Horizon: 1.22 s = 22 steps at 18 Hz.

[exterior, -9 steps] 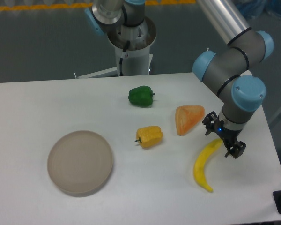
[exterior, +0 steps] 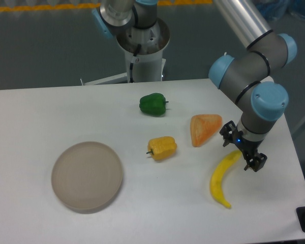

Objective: Pick up the yellow pepper from the table
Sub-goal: 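Move the open gripper over the yellow bell pepper and lower it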

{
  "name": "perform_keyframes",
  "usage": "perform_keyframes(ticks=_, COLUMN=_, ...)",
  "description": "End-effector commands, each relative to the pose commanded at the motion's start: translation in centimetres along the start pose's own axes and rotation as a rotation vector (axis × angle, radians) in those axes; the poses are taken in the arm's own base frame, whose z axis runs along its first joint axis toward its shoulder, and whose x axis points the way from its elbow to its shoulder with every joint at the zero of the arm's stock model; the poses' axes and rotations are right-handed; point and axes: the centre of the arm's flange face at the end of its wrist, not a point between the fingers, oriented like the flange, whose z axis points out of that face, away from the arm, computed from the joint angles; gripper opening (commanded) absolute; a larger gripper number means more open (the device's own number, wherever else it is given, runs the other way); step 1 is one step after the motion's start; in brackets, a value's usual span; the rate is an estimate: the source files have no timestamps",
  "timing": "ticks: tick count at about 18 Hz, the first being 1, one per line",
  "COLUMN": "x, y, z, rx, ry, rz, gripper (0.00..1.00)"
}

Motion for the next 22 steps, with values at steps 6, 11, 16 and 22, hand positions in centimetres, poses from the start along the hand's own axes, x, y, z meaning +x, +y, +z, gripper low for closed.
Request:
perform_keyframes(ticks=6, x=4.6, y=-3.5, z=-0.8, rx=0.006, ry=0.019, rz=0.05, gripper=1.0)
perform_keyframes(ticks=11, x=7.4, y=-8.6, z=0.9, rx=0.006, ry=0.058, rz=0.105, gripper=1.0)
perform_keyframes(ticks=16, x=11.6, y=-10.8, z=2.1, rx=-0.001, ry=0.099, rz=0.131, gripper=1.0)
perform_keyframes(ticks=22, x=13.7, y=-13.4, z=4.6, rx=-0.011, ry=0.12, rz=0.105, gripper=1.0)
